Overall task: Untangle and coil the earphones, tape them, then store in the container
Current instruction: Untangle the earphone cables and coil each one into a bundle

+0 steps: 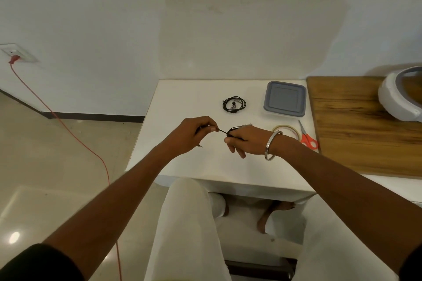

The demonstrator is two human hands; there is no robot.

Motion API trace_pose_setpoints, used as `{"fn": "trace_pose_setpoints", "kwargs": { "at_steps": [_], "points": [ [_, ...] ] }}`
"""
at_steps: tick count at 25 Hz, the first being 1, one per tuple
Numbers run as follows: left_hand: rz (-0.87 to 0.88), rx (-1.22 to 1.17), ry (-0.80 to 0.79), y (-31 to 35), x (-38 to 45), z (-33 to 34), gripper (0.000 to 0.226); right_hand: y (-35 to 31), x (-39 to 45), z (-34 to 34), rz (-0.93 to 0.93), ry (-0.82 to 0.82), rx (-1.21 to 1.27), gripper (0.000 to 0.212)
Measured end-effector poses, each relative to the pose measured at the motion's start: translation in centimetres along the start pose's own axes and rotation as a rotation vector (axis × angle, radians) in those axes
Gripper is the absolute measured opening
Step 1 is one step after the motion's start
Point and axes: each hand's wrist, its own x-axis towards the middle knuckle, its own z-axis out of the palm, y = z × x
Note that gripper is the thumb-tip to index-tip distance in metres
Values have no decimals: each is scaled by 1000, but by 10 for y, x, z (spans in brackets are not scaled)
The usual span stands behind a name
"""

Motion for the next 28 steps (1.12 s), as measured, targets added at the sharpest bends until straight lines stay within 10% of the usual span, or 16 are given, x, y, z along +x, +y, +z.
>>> {"fn": "trace_pose_setpoints", "kwargs": {
  "at_steps": [17, 28],
  "points": [
    [-264, -257, 5, -7, -3, 43, 33, -51, 9, -8, -163, 148, 1467, 38],
    [-225, -416, -204, 23, -13, 64, 36, -39, 16, -6, -178, 501, 1263, 39]
  ]
}}
